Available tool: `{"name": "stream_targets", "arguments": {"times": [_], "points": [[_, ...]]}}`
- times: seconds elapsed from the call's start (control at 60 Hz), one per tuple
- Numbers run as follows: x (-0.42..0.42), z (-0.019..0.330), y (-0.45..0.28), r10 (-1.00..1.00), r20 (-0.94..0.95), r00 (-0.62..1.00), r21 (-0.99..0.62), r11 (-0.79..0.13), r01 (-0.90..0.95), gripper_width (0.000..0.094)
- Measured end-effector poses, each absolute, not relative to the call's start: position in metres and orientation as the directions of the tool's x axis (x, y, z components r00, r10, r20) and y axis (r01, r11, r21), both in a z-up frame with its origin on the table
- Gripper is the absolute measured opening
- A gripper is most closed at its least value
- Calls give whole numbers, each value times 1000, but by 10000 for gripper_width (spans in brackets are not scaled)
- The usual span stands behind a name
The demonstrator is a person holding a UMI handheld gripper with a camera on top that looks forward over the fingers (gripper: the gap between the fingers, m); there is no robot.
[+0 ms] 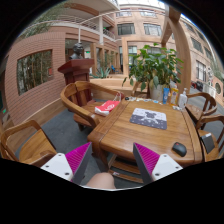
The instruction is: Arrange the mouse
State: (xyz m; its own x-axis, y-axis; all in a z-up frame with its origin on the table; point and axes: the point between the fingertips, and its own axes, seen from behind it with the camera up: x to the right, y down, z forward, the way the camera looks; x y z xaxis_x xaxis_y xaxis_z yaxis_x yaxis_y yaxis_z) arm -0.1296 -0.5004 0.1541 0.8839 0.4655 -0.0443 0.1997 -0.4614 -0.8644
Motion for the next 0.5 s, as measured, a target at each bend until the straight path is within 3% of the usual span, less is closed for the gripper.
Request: {"name": "stream_targets", "arguments": {"times": [0.1, 0.3, 0.5], "points": [[-105, 138, -502, 422, -33, 906, -838, -506, 205, 844], [-16, 50, -447, 300, -29, 953, -779, -604, 166, 848], [95, 20, -391, 134, 60, 989, -780, -612, 131, 849]]}}
